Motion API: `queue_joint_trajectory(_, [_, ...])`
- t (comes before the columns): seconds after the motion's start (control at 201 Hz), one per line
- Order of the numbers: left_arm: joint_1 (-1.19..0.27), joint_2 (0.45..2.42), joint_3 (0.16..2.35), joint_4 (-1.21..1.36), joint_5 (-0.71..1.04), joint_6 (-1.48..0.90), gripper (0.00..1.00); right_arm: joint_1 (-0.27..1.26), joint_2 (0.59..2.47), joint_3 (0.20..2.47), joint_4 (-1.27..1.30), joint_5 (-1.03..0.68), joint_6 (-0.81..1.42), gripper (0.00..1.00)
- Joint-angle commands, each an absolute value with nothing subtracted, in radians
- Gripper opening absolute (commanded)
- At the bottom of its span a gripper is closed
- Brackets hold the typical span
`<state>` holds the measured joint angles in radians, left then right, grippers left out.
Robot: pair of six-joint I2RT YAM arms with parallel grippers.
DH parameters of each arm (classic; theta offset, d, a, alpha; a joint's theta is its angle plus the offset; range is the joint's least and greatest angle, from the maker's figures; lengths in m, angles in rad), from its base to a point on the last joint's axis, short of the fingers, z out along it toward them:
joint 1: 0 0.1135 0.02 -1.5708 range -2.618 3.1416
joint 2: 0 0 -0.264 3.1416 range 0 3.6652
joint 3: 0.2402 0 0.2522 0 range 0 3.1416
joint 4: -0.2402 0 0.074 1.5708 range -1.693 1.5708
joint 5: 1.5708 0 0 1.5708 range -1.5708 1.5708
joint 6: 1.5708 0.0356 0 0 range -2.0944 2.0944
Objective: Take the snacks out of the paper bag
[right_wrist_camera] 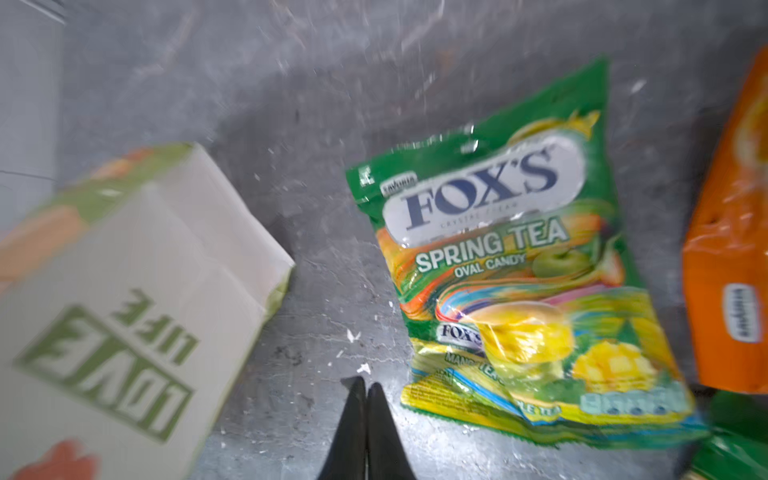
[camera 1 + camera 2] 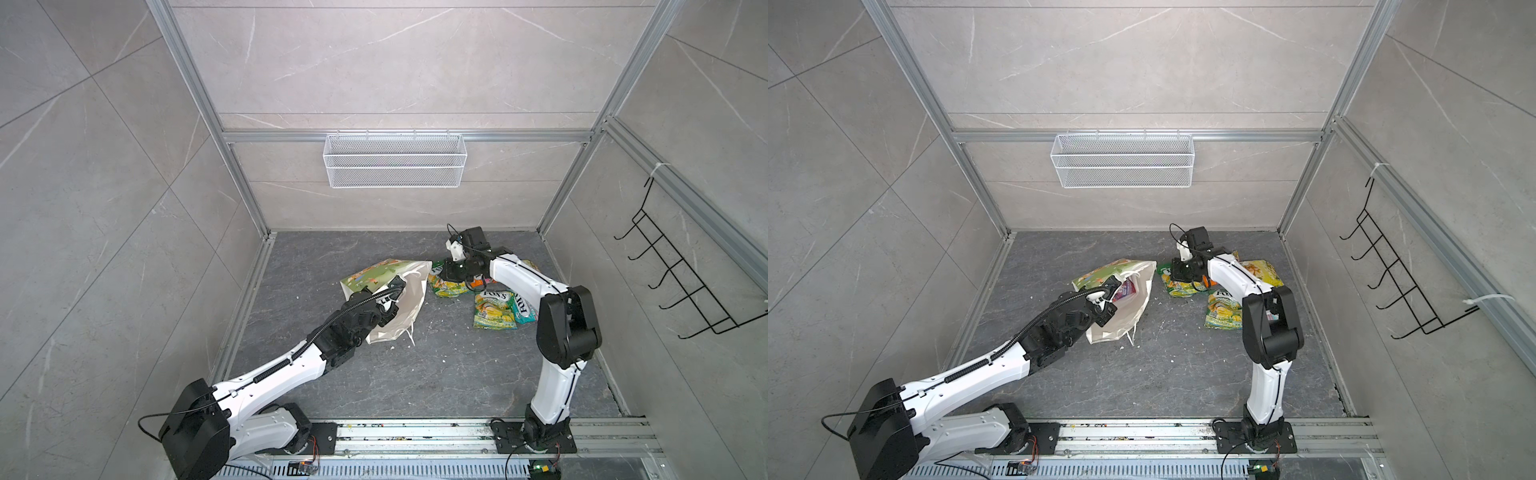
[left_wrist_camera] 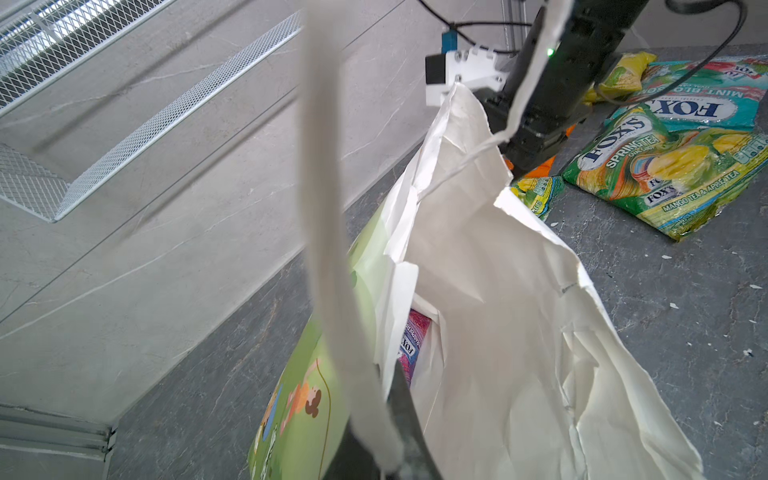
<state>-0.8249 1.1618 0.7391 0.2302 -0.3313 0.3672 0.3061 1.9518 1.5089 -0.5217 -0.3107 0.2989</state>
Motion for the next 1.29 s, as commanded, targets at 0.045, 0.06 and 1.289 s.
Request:
queue_joint_trajectory(0.045, [-0.823,1.141,0.775,0.227,-0.328,0.363,0.00,0.314,2.056,1.557,-0.623,-0.255,0.264,0.06])
queue_joint_trajectory(0.06, [-0.826,1.141,0.776,0.225,-0.328,0.363,0.00,0.315,2.064,1.562,-0.629,-0.253,0.258,0.06])
queue_joint_trajectory(1.289, [-0.824,1.167,0.809,0.222,-0.315,0.374,0.00,0.320,1.924,1.544,-0.586,-0.149,0.195,0.74])
